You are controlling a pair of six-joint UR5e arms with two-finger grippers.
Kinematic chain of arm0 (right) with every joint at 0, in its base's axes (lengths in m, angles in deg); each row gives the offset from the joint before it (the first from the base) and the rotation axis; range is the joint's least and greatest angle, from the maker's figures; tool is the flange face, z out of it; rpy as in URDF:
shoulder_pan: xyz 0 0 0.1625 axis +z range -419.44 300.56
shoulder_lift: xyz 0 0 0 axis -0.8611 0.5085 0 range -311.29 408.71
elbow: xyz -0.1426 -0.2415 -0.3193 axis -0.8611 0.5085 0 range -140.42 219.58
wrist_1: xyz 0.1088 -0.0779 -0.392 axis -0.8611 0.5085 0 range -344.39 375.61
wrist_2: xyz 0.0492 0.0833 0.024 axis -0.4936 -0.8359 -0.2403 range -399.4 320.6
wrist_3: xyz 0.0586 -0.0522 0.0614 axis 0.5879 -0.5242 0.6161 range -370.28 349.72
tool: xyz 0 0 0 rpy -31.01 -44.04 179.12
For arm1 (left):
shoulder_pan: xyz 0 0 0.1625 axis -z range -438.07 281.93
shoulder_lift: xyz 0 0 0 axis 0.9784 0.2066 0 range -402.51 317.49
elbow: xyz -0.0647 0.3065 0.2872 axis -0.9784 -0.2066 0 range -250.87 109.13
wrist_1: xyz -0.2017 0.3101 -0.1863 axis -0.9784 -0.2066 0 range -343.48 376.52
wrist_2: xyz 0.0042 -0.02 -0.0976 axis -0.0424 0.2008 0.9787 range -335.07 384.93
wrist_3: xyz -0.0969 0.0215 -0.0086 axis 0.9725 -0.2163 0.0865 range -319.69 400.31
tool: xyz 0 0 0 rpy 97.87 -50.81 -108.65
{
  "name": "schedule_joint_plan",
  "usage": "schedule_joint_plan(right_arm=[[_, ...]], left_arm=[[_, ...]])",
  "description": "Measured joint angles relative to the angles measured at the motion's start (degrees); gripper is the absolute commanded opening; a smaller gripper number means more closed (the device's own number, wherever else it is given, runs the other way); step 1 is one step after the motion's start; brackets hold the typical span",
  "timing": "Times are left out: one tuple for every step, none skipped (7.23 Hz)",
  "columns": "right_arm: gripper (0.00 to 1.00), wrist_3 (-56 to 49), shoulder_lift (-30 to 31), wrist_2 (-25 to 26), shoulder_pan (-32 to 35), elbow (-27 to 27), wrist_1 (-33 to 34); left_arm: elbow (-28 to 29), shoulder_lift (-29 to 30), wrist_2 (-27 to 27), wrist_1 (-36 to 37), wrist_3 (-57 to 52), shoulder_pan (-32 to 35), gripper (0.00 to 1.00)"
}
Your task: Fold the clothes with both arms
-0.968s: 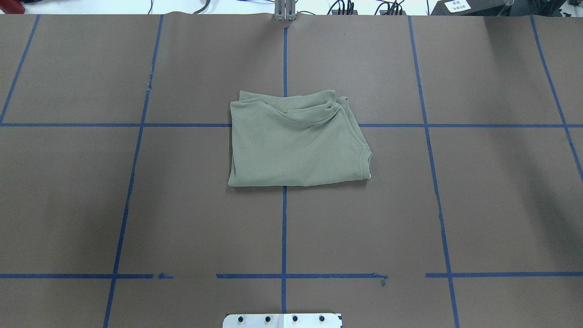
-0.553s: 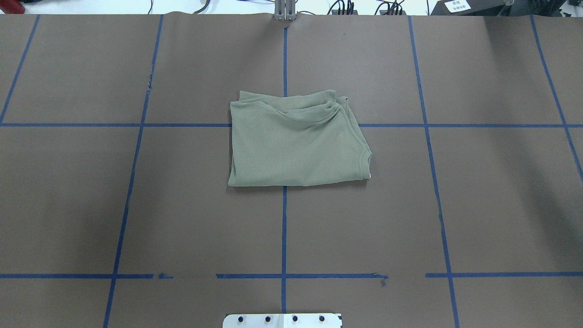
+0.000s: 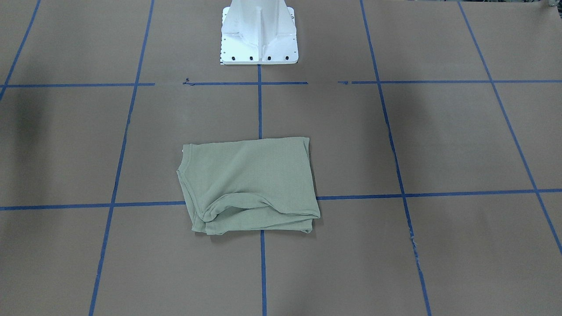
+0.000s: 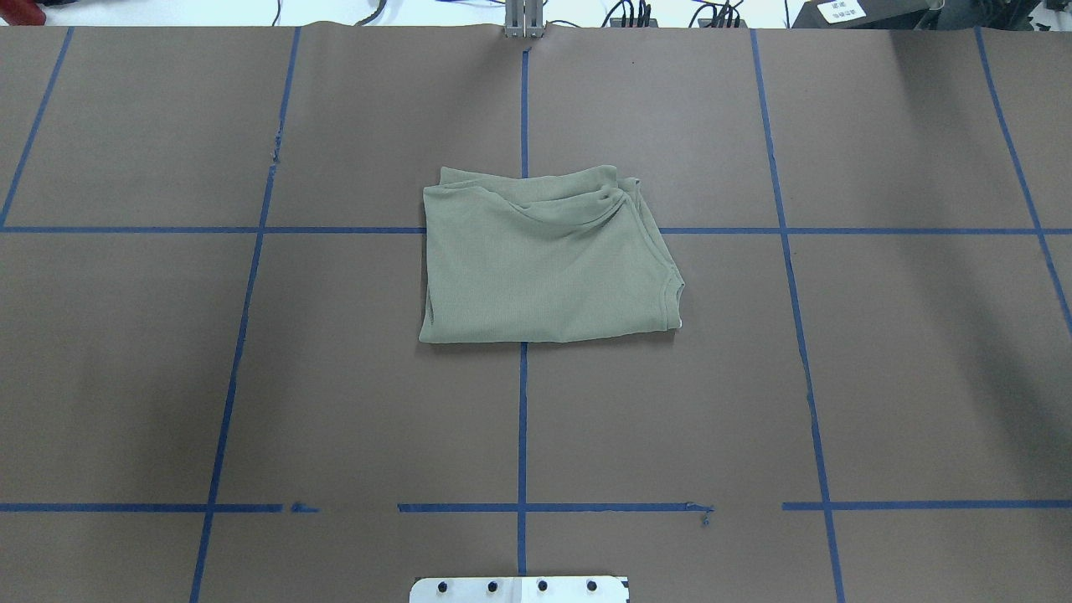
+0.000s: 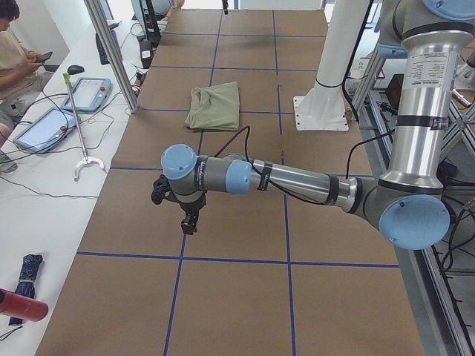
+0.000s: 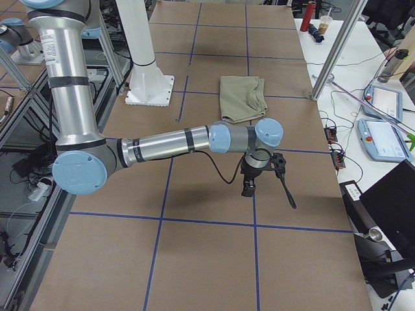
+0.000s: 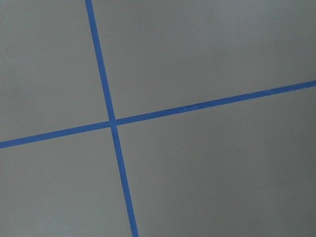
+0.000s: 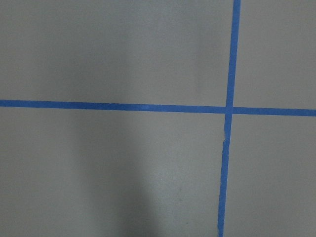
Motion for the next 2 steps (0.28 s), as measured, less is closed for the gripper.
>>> schedule_joint_plan(right_arm=[[1.00,0.0,0.1,0.0,0.0,0.1,0.0],[1.00,0.0,0.2,0.1,0.1,0.1,0.0]], left_arm=[[0.5,-0.1,-0.2,0.4,0.1,0.0,1.00],[1.5,-0.1,-0.5,0.5,0.3,0.0,1.00]])
